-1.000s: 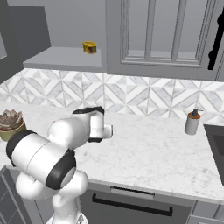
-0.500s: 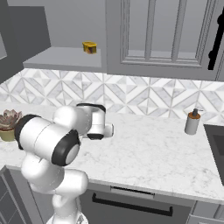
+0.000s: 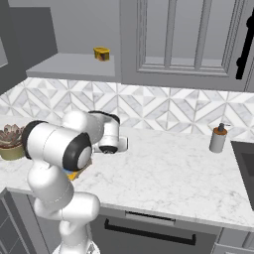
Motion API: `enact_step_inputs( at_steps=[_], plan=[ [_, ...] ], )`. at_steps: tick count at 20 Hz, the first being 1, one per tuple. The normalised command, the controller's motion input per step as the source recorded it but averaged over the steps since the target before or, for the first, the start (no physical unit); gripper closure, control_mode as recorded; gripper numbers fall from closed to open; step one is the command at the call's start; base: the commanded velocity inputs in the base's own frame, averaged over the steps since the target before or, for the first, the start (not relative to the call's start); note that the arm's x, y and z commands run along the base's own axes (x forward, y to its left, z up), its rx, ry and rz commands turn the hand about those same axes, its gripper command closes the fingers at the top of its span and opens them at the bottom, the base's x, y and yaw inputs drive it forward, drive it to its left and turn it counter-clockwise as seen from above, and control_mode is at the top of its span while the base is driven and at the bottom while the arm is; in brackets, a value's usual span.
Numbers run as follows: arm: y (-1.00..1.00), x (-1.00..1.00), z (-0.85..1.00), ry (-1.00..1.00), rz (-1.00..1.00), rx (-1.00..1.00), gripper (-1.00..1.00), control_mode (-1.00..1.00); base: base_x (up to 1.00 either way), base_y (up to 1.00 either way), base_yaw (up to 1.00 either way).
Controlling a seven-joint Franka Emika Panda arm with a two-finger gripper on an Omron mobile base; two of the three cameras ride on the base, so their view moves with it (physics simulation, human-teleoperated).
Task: Pick the boxed food and place it on the digital scale for weighing, and close the cabinet.
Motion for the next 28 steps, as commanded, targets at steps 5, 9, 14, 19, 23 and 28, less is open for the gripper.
enact_step_inputs(
  at_steps=[5, 9, 14, 19, 23, 28],
  plan=[
    [0.00, 0.07, -0.05, -0.01, 0.01, 0.00, 1.00, -1.00, 0.00, 0.00, 0.00],
    [0.00, -0.09, 0.00, 0.00, 0.00, 0.00, 1.00, -1.00, 0.00, 0.00, 0.00],
    [0.11, -0.28, 0.00, 0.00, 0.00, 0.00, 1.00, -1.00, 0.00, 0.00, 0.00],
    [0.11, -0.02, 0.00, 0.00, 0.00, 0.00, 1.00, -1.00, 0.00, 0.00, 0.00],
    [-0.07, -0.14, 0.00, 0.00, 0.01, 0.00, 1.00, -1.00, 0.00, 0.00, 0.00],
    [0.00, -0.01, -0.01, -0.01, 0.01, 0.00, 1.00, -1.00, 0.00, 0.00, 0.00]
  ],
)
